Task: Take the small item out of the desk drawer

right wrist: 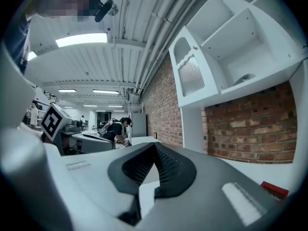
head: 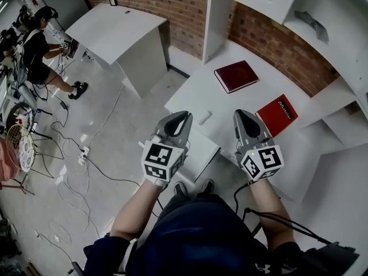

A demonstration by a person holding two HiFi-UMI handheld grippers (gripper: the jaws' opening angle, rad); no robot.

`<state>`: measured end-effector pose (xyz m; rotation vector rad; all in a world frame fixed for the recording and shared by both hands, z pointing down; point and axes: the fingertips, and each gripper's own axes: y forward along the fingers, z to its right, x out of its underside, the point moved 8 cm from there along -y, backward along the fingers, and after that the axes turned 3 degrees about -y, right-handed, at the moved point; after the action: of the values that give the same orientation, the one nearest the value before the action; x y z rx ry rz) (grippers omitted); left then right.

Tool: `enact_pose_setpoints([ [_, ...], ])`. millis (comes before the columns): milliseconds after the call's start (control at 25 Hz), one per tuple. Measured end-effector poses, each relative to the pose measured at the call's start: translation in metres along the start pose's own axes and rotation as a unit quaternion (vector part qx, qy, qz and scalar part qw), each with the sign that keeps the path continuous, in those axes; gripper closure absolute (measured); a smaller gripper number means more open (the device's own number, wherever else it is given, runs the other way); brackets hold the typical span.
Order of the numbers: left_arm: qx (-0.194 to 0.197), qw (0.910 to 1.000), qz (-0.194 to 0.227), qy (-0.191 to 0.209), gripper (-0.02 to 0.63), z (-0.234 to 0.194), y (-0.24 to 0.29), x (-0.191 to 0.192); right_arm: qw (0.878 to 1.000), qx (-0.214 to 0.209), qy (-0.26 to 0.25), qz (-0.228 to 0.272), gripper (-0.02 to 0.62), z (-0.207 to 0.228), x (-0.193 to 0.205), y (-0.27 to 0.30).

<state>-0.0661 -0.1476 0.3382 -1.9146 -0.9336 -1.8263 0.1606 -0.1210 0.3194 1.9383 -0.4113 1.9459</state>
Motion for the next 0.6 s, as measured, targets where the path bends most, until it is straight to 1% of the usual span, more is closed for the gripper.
enact_pose_setpoints([
  [80,-0.007,0.9999,0.009,0.006,0.602,0.001,-0.009,-0.003,1.000,-0.004,-0.007,0.008,0.592,-0.004,-0.007,0.000],
  [280,-0.025,0.9993,0.028,0.004,0.603,0.002,-0.027,-0.015,0.999,-0.010,-0.006,0.033,0.594,-0.014,-0.020,-0.002],
  [520,-0.043,0.9980,0.044,0.013,0.603,0.003,-0.048,-0.022,0.999,-0.027,-0.004,0.039,0.594,-0.029,-0.028,-0.001],
  [600,-0.049,0.9977,0.047,0.009,0.603,0.001,-0.053,-0.022,0.999,-0.033,-0.008,0.042,0.594,-0.034,-0.031,-0.001],
])
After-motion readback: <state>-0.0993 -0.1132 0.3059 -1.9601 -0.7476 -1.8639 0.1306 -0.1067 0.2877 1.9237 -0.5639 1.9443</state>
